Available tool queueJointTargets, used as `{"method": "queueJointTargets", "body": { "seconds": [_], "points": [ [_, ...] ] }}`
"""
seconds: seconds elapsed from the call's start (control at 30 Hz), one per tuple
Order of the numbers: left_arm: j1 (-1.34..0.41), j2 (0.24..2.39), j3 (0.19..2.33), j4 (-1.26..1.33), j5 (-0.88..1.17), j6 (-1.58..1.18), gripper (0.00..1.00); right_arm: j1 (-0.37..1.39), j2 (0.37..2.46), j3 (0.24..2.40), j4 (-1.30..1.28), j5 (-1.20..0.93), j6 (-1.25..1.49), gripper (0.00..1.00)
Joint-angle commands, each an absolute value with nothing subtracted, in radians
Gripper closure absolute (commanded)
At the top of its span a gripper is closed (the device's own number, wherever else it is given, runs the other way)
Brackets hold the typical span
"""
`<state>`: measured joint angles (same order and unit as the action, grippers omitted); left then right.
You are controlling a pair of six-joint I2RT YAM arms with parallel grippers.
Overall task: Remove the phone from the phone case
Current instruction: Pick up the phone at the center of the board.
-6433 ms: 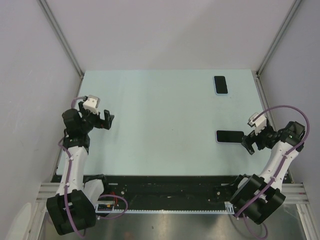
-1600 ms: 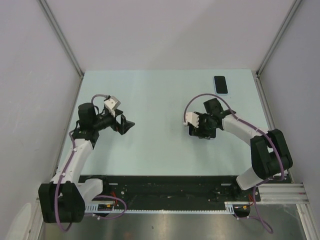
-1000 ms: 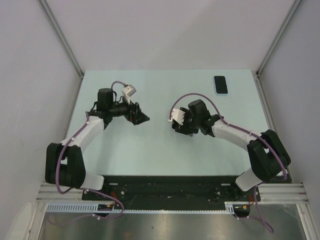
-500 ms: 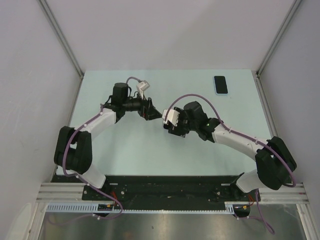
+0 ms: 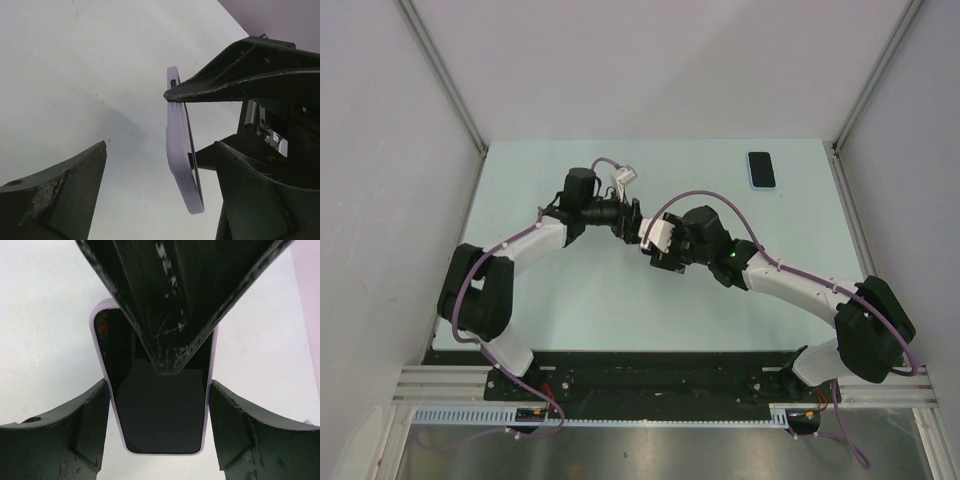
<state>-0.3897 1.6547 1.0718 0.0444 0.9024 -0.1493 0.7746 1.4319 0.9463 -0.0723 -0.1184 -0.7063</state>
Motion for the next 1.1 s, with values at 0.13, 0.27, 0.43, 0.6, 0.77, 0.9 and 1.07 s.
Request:
{"method": "queueJointTargets", "body": {
  "seconds": [0.13,0.27,0.43,0.6,0.77,0.9,1.07],
  "points": [
    [-0.417,1.672,1.109,0.075,0.939,-0.181,0.20,0.804,1.417,0.957,0.090,-0.011,-0.707,0.96],
    [-0.433,1.674,1.100,0.075,0.934,-0.173,0.29,0.811,1.420,0.959,0.094,-0.003,-0.712,0.96],
    [-0.443,1.669,1.100,0.075,0.922,-0.170,0.38,0.825,1.424,0.957,0.098,-0.002,-0.718,0.95],
    [-0.446,1.663,1.097,0.075,0.923,-0.172,0.48,0.831,1.425,0.957,0.107,0.038,-0.726,0.95],
    [-0.448,1.660,1.091,0.075,0.917,-0.167,0.59,0.836,1.430,0.957,0.112,0.048,-0.733,0.95],
    [-0.451,1.663,1.088,0.075,0.914,-0.166,0.67,0.838,1.430,0.959,0.118,0.055,-0.736,0.95],
    [-0.456,1.669,1.092,0.075,0.917,-0.164,0.89,0.841,1.433,0.957,0.117,0.060,-0.744,0.92]
  ]
}}
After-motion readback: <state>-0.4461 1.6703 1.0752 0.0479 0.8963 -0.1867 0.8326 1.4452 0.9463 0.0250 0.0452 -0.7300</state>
